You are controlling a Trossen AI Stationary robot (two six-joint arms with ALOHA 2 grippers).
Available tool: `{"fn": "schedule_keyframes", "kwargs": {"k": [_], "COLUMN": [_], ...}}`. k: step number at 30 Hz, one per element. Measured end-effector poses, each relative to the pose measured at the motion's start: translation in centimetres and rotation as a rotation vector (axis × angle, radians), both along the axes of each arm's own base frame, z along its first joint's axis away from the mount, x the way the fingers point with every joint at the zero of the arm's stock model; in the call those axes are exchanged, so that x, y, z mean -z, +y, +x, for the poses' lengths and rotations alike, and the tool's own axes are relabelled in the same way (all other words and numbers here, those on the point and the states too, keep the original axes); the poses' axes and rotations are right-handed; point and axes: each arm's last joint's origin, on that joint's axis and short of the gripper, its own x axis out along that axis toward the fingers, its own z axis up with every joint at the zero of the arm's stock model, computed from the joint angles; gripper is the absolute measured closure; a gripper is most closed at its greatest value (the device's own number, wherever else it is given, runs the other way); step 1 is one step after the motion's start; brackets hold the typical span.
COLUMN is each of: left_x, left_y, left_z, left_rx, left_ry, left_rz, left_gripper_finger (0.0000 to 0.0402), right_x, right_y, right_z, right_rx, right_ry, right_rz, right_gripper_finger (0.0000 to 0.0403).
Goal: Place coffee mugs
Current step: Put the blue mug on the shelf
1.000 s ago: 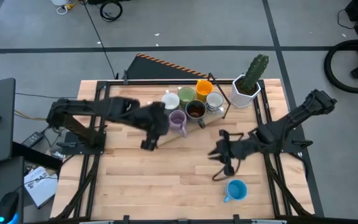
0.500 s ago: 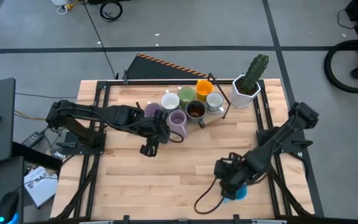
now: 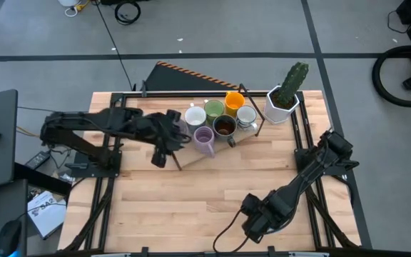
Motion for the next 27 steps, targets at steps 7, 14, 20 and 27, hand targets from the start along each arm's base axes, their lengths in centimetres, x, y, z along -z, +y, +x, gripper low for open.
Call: {"fn": "schedule_keyframes", "kwargs": {"k": [7, 14, 20, 27], "left_x": [-1.6, -1.7, -1.7, -1.7], "left_y": [0.2, 0.3, 0.3, 0.1], "left_z": [-1.3, -1.2, -1.2, -1.3], "left_rx": [0.026, 0.037, 0.019, 0.012], "left_ry": [-0.091, -0.103, -0.105, -0.102], "left_rz": [0.026, 0.039, 0.021, 0.008], "left_gripper_finger": [0.026, 0.026, 0.026, 0.026], "right_x": [0.2, 1.7, 2.8, 4.2], "right_y": [0.7, 1.1, 0.8, 0.8], "right_z": [-0.6, -0.2, 0.1, 0.6], "right_rx": [0.108, 0.117, 0.114, 0.021], "right_ry": [0.025, 0.049, 0.079, 0.119], "right_rz": [-0.001, -0.05, -0.104, -0.113], "right_gripper_finger": [0.027, 0.0215, 0.0214, 0.0281]}}
